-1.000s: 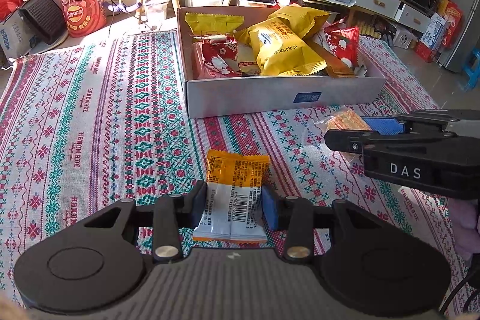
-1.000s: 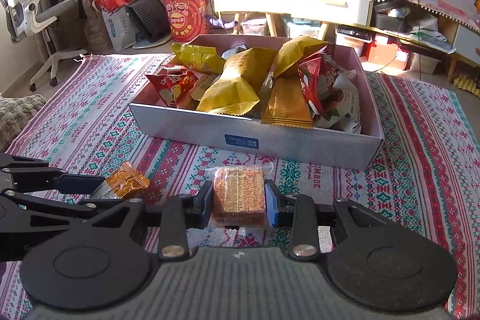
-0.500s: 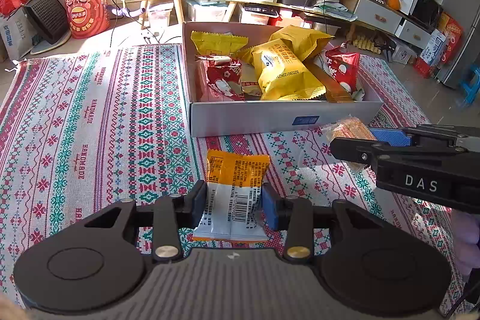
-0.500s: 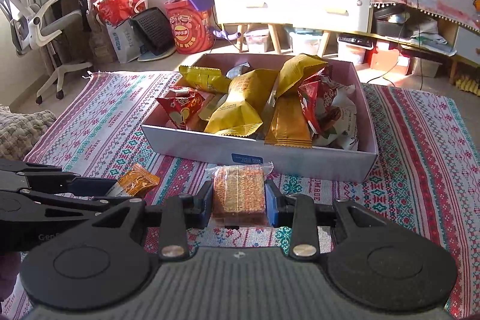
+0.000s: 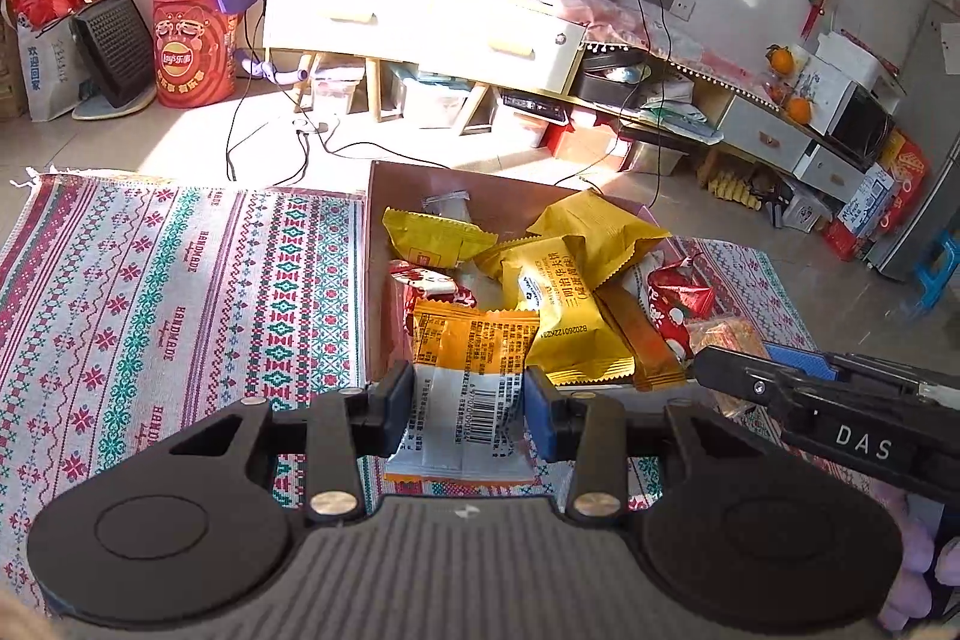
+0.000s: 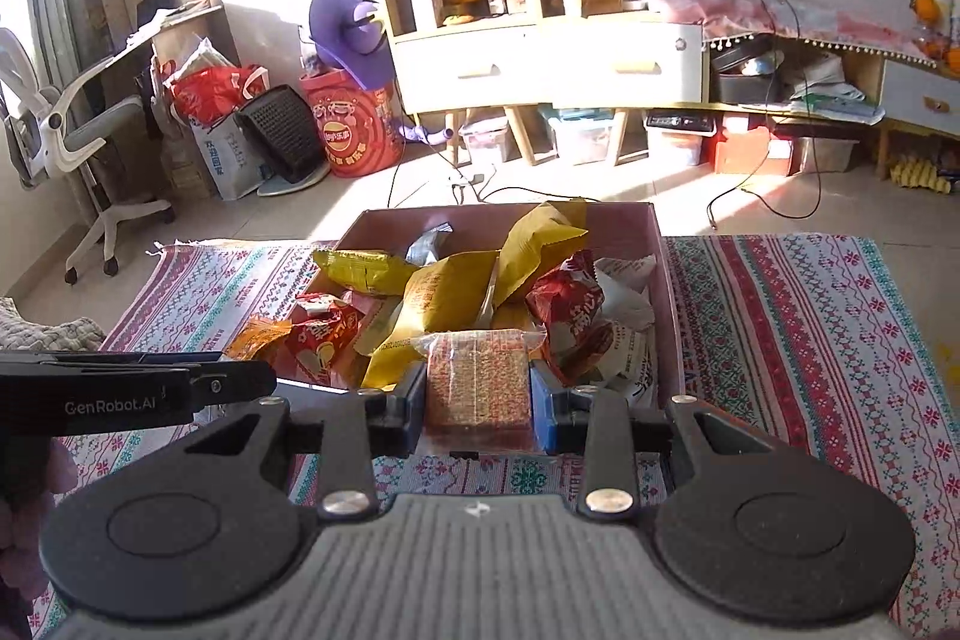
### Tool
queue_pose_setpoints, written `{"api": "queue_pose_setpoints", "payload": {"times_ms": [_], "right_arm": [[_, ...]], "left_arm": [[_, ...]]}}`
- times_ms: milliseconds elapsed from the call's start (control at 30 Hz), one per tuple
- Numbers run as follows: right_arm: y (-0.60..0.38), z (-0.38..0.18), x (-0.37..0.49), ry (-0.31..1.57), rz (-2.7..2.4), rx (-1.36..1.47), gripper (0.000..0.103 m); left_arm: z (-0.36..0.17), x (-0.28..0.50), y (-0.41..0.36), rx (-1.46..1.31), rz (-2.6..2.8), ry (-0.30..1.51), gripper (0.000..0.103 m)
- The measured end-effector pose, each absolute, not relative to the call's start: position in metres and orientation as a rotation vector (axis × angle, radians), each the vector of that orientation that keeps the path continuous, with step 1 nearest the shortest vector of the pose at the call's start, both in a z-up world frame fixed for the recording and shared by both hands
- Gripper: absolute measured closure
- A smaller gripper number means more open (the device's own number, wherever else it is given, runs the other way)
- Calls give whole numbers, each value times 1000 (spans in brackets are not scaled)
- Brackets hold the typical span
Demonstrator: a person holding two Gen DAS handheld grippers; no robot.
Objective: Organize snacks
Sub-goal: 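Carry both snacks into the box and open both tools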
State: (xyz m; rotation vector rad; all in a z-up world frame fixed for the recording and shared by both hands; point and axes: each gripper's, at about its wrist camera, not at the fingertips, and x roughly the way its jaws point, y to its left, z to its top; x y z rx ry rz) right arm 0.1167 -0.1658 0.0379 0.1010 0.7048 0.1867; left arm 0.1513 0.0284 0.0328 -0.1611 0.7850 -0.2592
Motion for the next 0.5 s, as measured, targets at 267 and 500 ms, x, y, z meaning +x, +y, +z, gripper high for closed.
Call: {"api": "queue_pose_setpoints", "payload": {"times_ms": [267, 500], "right_arm": [[-171, 46, 151, 667, 214, 113, 71], [-166, 38, 195, 707, 230, 160, 71]], "left_arm": [[29, 182, 16, -147, -295, 722, 57], [23, 202, 8, -178, -357, 731, 57]]}}
